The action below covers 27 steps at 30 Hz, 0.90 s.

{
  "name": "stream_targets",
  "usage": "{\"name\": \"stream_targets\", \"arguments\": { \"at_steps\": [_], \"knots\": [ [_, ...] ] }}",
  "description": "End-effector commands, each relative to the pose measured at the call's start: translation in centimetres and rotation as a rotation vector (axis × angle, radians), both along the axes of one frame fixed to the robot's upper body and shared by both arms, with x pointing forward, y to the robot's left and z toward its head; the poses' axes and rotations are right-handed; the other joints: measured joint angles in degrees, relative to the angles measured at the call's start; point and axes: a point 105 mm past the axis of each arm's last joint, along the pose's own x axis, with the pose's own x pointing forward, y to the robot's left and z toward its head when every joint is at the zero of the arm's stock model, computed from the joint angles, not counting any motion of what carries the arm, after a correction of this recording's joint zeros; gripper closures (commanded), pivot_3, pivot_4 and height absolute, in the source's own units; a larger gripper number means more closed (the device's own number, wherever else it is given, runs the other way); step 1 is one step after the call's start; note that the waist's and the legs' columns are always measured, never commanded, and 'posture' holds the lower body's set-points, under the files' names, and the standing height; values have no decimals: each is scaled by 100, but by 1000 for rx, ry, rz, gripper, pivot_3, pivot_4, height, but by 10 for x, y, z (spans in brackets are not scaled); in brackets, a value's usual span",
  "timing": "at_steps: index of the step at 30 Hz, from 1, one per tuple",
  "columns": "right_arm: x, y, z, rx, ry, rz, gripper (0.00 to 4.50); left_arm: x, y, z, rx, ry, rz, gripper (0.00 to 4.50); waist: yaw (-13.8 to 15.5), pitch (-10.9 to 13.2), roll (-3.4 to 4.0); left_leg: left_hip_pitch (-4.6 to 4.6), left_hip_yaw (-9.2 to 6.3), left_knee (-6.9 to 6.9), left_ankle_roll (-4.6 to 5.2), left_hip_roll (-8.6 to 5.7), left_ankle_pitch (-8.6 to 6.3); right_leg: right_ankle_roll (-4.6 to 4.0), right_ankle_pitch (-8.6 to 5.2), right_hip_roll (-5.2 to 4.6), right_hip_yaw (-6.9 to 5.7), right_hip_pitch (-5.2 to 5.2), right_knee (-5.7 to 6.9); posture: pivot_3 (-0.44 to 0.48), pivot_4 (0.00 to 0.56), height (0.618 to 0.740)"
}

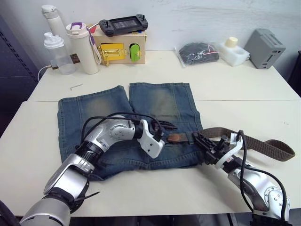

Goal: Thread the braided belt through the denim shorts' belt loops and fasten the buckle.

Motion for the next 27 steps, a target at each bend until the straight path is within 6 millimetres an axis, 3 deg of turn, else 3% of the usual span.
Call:
{"name": "stream_targets", "arguments": {
  "at_steps": [1,3,6,11,19,20,24,27],
  "knots": [
    [-6,9,1,16,-1,43,4500,4,0,6,-22,-27,12,1255,1,0,0,0,0,0,0,0,0,0,0,0,1,0,0,0,150,645],
    [-6,9,0,14,0,42,4500,3,-1,6,-25,-25,4,1255,1,0,0,0,0,0,0,-1,0,0,0,0,1,-1,0,0,150,645],
    [-6,8,0,11,3,41,4500,-1,-1,6,-23,-24,-17,2043,0,1,1,-1,0,0,0,-1,0,0,0,0,1,-4,1,0,150,645],
    [-5,7,-1,-4,11,43,4500,-12,-1,4,-1,-16,-61,4361,-5,1,1,-2,0,0,0,-1,0,0,0,-1,2,-5,2,0,150,645],
    [-3,3,-1,-58,20,41,4500,-12,-14,15,12,57,-68,4475,4,1,1,-2,0,-2,0,-4,0,0,0,-2,4,-5,1,0,150,645],
    [-2,1,1,-61,12,33,3656,-13,-16,16,11,79,-70,4500,12,1,1,-3,0,0,0,-4,0,0,0,-4,4,-5,1,0,150,645],
    [-1,-13,17,-100,-63,13,2018,-10,-24,23,-7,190,-52,4500,12,7,11,-10,0,5,2,-12,-1,0,0,-10,4,-7,1,0,150,645],
    [-8,-29,27,-185,-125,42,521,-7,-27,26,-12,249,-36,4500,22,8,12,-13,-1,8,2,-13,0,0,0,-11,3,-6,-2,0,150,645]
  ]
}}
